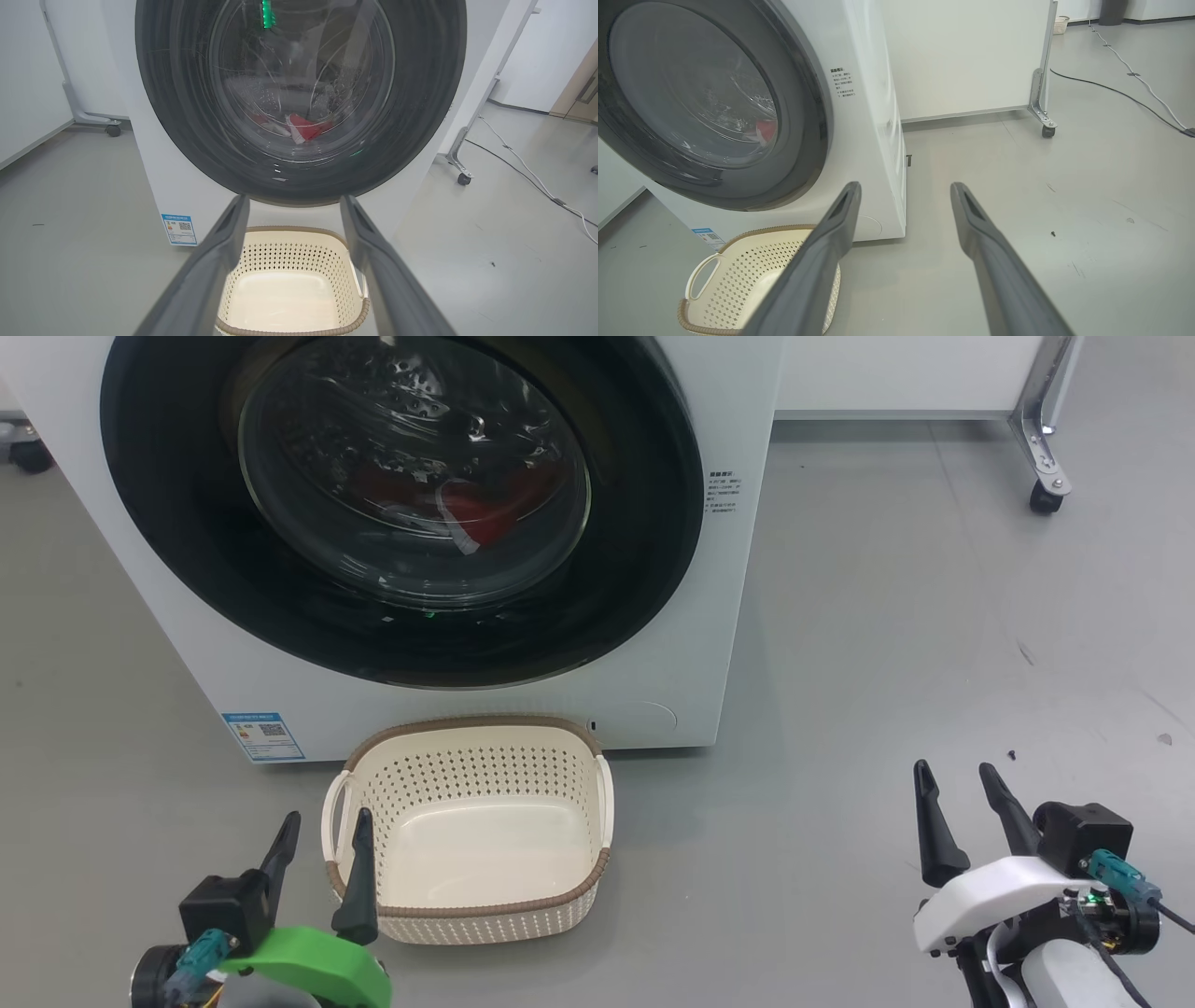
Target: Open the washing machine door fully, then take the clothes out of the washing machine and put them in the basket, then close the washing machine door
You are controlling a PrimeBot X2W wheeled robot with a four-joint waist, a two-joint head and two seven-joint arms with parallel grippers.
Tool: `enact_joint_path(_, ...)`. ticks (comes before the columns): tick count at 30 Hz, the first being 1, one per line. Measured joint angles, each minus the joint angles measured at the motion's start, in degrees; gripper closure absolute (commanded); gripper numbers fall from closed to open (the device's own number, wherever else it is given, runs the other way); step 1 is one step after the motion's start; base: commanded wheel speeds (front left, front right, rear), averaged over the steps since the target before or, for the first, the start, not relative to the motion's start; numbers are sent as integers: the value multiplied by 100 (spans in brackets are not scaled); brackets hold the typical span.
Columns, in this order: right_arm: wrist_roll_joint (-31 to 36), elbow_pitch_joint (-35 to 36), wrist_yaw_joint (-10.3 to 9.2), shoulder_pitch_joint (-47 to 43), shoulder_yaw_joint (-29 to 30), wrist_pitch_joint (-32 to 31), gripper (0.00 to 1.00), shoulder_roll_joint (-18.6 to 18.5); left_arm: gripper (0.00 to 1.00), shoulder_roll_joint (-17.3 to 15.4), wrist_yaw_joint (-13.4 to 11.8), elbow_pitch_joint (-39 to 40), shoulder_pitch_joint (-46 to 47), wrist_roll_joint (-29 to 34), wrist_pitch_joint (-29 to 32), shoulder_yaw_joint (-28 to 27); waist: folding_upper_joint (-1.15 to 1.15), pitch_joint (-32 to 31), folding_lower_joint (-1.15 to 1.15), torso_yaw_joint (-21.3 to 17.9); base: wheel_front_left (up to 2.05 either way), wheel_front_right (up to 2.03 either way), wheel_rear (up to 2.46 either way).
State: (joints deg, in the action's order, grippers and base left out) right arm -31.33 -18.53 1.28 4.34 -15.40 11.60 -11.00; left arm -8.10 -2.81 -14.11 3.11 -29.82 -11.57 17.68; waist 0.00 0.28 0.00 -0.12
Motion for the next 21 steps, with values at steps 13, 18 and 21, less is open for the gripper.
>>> enact_joint_path(13, 721, -120, -98, 19, -16, 235, 0, 15, 0, 92, -198, -69, 16, 727, -261, 97, 0, -19, 0, 10, 0, 0, 0)
enact_joint_path(18, 792, -145, -102, 19, 3, 236, 0, 40, 0, 129, -221, -140, 19, 824, -270, 86, 0, -28, 0, 21, 0, 0, 0)
enact_joint_path(21, 792, -164, -103, 19, 73, 242, 0, 56, 0, 147, -233, -182, 20, 813, -270, 59, 0, -35, 0, 25, 0, 0, 0)
